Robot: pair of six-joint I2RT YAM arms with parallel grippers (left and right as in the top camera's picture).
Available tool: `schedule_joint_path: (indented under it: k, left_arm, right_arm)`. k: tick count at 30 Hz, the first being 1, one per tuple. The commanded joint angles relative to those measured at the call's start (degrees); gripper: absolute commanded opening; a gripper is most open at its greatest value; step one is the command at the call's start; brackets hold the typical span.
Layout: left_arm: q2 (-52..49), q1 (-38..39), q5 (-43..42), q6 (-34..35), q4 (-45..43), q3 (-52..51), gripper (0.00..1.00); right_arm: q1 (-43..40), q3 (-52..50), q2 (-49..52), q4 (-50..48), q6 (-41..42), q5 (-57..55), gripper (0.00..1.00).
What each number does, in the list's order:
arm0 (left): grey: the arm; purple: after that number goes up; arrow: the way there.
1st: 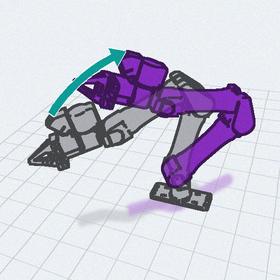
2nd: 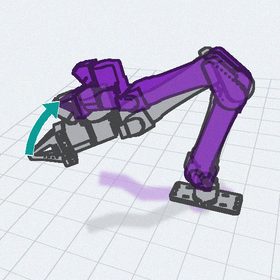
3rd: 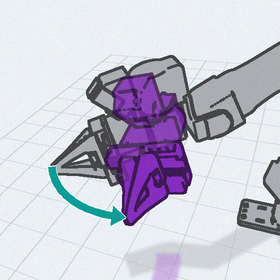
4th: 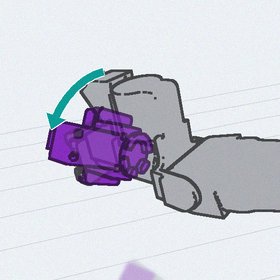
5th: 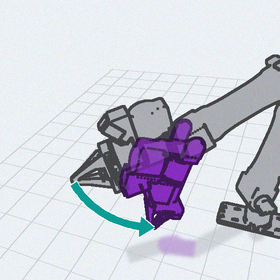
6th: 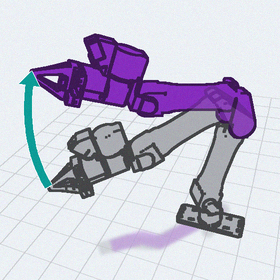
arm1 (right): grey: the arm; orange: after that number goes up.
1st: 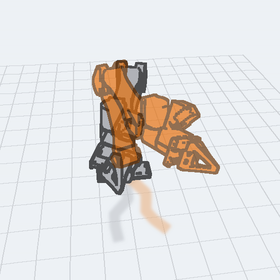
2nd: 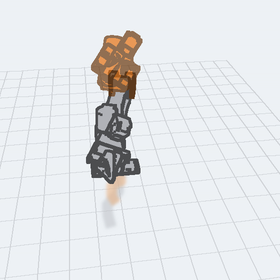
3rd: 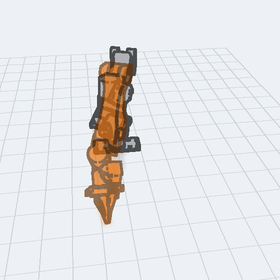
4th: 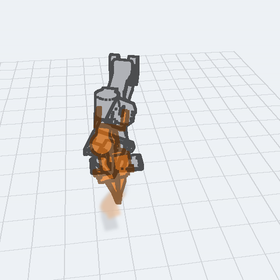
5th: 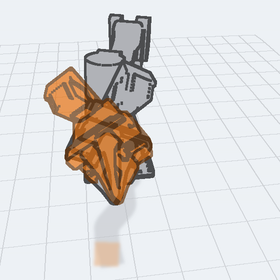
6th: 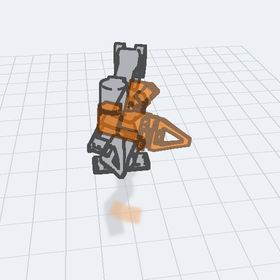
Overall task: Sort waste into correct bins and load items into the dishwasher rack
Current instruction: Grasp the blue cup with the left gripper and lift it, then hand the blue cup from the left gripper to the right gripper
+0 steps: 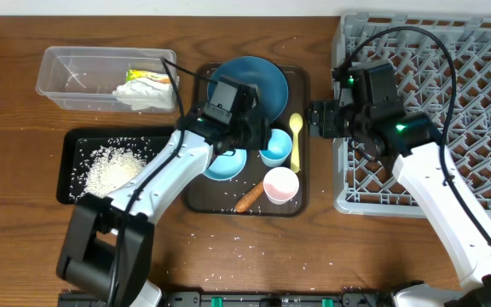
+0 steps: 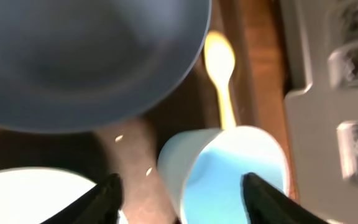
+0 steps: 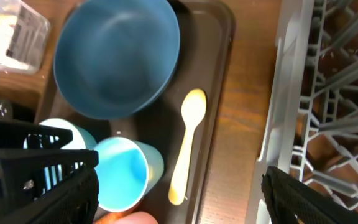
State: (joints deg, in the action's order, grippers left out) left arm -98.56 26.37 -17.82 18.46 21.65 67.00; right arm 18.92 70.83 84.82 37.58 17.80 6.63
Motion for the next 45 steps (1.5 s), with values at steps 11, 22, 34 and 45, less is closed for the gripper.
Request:
schedule_joint_path:
  k: [11, 22, 34, 45]
  left_arm:
    - [-3.1, 2.4, -0.3, -2.4, 0.5, 0.6, 0.28]
    - [-2.0, -0.1, 0.1, 0.3, 0.1, 1.8, 0.06]
    - [9.9, -22.3, -39.5, 6.7, -3.2, 4.9, 0.06]
    - [9.8, -27.5, -59.6, 9.1, -5.1, 4.9, 0.06]
  right_arm:
    - [-0.3, 0.7, 0.2, 1.2, -0.3, -0.4, 0.82]
    - [-0.3, 0.7, 0.2, 1.2, -0.3, -0.4, 0.82]
    - [-1.4, 0.7, 0.8, -15.8, -12.2, 26.1, 0.99]
    - [-3.3, 0.7, 4.0, -35.7, -15.7, 57.0, 0.99]
